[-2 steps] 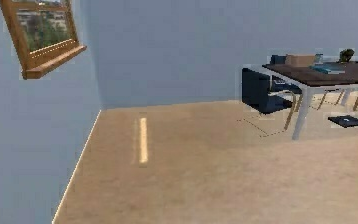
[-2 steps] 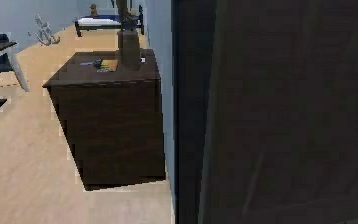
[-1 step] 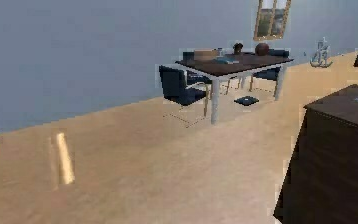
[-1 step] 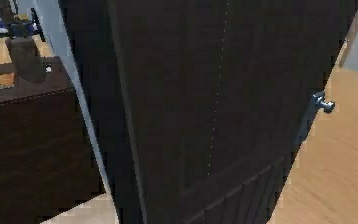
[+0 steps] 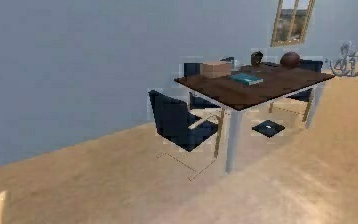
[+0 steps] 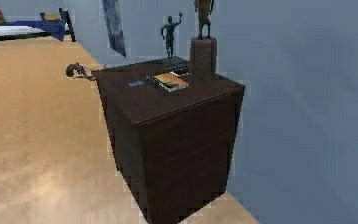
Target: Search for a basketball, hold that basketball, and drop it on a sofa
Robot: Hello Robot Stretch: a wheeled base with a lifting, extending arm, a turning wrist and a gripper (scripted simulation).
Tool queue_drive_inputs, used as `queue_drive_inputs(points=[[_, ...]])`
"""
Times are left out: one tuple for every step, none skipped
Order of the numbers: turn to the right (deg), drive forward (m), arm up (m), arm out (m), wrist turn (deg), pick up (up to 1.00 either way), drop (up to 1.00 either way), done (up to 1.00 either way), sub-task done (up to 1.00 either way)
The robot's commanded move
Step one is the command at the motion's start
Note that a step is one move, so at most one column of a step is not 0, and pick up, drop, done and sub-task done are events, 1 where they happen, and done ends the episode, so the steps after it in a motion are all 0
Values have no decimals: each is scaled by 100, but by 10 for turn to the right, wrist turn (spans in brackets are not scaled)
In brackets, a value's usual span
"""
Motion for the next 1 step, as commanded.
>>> queue_drive_inputs(points=[[60, 0, 0, 0, 0, 0, 0, 0, 0]])
